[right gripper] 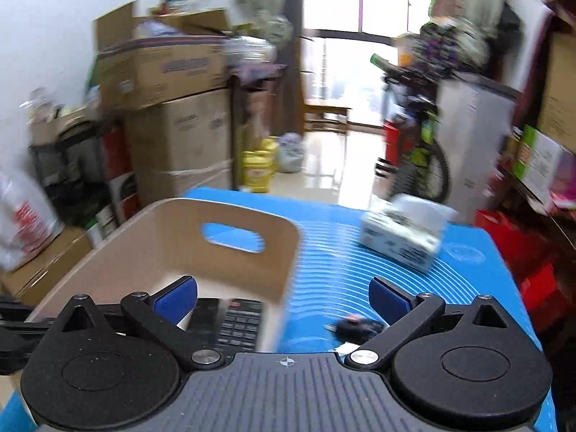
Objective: Organize rigid objects
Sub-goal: 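Move the right tool back to the white charger plug on the mat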
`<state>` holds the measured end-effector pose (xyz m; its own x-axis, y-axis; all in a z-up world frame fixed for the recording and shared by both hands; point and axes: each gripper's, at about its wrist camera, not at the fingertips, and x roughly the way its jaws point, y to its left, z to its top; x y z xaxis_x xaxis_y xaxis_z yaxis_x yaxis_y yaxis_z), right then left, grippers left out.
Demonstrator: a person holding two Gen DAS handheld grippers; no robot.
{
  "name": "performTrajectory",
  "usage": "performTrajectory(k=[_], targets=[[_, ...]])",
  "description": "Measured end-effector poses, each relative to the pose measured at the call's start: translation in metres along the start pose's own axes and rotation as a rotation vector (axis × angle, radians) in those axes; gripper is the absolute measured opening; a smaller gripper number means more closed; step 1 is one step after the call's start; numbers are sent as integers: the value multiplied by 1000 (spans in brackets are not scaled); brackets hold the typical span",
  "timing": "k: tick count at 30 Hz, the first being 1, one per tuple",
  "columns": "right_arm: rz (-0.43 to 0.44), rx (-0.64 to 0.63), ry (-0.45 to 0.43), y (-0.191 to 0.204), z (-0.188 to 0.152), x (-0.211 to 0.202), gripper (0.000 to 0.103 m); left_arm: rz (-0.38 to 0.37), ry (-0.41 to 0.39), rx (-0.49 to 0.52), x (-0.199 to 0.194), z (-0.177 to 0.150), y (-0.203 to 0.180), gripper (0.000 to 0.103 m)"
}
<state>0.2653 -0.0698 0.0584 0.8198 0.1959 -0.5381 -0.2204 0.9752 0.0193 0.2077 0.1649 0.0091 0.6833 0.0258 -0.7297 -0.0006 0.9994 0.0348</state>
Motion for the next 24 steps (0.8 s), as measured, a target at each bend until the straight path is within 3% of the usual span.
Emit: performTrajectory(k=[4,10,20,24], targets=[[-47,95,33,-39,-10,10,100,1,0,1,0,0,0,6],[-129,111,71,-71,-30,32,100,1,0,1,0,0,0,6],[-181,101,99,-85,-59,73,100,4,0,3,0,1,4,6],[-183,109,102,-85,-66,88,92,3,0,2,0,1,3,6]])
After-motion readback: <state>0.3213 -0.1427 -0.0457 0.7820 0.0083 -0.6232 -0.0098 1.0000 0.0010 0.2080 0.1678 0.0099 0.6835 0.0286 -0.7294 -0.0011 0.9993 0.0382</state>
